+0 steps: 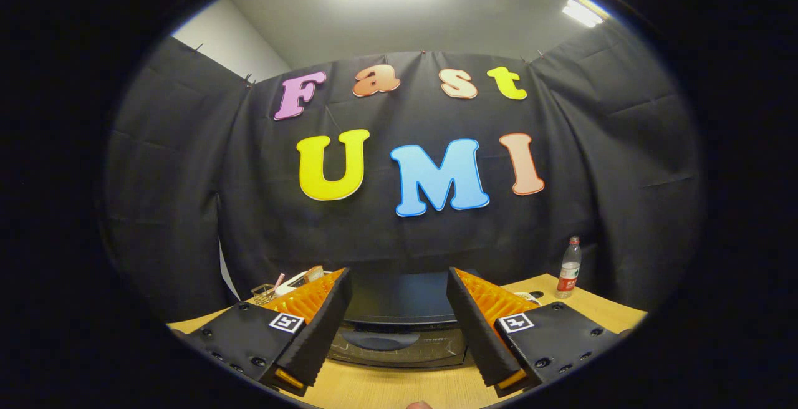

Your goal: Open the toaster oven, put the food inside, and close the toaster oven door.

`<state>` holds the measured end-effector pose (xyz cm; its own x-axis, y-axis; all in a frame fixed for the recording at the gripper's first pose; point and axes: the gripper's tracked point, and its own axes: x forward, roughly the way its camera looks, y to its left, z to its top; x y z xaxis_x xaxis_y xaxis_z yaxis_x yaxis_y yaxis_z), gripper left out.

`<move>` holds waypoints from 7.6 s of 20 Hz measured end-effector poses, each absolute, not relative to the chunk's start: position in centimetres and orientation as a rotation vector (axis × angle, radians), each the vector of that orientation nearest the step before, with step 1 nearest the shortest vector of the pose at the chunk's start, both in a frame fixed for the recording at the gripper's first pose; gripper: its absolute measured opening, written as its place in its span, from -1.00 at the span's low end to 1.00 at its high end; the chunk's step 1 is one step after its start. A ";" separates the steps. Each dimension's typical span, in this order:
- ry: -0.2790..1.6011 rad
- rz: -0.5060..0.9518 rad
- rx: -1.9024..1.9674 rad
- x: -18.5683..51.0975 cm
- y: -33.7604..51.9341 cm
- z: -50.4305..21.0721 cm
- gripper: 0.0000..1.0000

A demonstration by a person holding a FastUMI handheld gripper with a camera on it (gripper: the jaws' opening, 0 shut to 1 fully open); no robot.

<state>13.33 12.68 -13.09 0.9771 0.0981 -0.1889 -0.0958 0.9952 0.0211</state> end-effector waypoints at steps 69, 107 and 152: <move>1.047 0.459 0.174 -4.5 9.6 -28.0 0.97; 1.599 0.290 0.623 -11.5 2.9 -35.2 -0.96; 0.751 -0.615 1.401 14.2 15.4 -34.8 -0.96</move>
<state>14.22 15.37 -34.85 0.6325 0.0527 -0.7728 0.7680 0.0868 0.6345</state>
